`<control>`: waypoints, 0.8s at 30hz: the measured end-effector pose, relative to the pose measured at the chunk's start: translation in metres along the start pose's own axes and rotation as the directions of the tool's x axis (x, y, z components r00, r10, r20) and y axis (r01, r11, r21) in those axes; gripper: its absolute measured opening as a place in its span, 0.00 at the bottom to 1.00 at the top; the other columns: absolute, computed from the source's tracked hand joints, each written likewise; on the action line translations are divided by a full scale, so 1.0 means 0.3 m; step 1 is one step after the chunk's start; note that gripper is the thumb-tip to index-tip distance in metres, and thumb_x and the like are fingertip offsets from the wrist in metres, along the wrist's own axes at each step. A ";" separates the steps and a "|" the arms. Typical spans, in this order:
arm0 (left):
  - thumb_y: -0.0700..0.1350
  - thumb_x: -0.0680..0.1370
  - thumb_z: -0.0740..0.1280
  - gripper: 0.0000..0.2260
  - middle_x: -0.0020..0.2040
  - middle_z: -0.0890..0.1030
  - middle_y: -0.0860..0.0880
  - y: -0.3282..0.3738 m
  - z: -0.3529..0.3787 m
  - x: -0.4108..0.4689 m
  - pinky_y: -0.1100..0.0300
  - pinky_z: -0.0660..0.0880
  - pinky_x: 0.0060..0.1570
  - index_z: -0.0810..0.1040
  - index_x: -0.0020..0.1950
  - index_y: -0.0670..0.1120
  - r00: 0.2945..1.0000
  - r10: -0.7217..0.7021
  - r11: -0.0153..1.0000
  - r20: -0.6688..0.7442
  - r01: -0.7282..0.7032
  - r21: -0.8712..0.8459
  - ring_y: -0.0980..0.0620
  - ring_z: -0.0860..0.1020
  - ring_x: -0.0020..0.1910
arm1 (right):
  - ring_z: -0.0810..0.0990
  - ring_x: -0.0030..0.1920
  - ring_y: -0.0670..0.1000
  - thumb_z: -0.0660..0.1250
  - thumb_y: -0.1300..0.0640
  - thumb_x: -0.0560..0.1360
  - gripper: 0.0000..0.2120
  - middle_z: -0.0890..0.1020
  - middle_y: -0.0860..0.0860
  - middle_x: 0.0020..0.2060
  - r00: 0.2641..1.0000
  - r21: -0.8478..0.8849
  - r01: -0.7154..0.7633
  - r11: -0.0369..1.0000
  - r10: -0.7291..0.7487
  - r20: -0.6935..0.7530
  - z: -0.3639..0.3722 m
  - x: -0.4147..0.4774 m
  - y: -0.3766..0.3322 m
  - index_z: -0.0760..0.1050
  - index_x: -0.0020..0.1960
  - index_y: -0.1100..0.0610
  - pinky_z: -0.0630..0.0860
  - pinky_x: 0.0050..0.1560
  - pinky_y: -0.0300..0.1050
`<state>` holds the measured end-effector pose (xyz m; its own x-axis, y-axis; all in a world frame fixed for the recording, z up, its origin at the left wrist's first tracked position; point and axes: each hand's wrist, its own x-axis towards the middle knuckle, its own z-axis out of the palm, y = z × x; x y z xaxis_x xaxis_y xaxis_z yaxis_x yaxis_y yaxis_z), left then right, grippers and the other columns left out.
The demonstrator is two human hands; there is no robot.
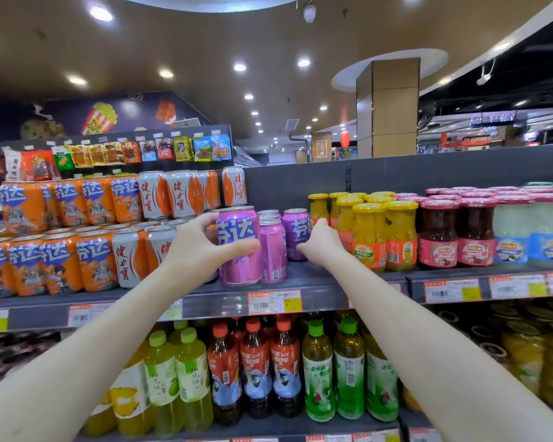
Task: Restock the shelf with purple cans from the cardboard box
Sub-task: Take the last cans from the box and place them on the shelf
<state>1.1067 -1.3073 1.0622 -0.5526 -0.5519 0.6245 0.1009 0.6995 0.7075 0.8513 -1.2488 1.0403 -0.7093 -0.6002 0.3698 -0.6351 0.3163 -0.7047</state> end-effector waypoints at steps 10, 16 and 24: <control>0.60 0.64 0.84 0.29 0.50 0.88 0.54 -0.021 0.056 -0.053 0.57 0.85 0.46 0.81 0.61 0.52 0.995 -0.033 0.999 0.090 0.036 -0.038 0.55 0.87 0.48 | 0.77 0.55 0.49 0.72 0.60 0.75 0.24 0.80 0.54 0.61 0.991 0.159 0.115 0.981 -0.101 -0.091 -0.062 -0.128 0.026 0.70 0.69 0.56 0.76 0.44 0.38; 0.61 0.62 0.84 0.29 0.48 0.88 0.58 -0.017 0.096 -0.047 0.62 0.83 0.42 0.81 0.58 0.55 0.995 -0.008 0.998 0.101 0.014 -0.063 0.58 0.86 0.47 | 0.81 0.50 0.44 0.73 0.61 0.74 0.19 0.82 0.46 0.52 0.986 0.227 0.167 0.960 -0.169 -0.012 -0.085 -0.253 -0.018 0.75 0.63 0.54 0.71 0.41 0.29; 0.60 0.63 0.85 0.26 0.47 0.87 0.58 0.017 0.108 -0.037 0.60 0.84 0.44 0.81 0.57 0.56 0.991 0.007 1.000 0.131 -0.003 -0.031 0.60 0.86 0.46 | 0.83 0.51 0.41 0.67 0.72 0.72 0.26 0.83 0.47 0.53 0.945 0.370 0.102 0.923 -0.206 0.253 -0.143 -0.431 -0.105 0.73 0.67 0.55 0.80 0.44 0.34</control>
<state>1.0867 -1.2829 1.0480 -0.6553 -0.4829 0.5809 0.1283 0.6866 0.7156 0.9499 -1.1498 1.0407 -0.4628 -0.8181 0.3415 -0.5456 -0.0408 -0.8371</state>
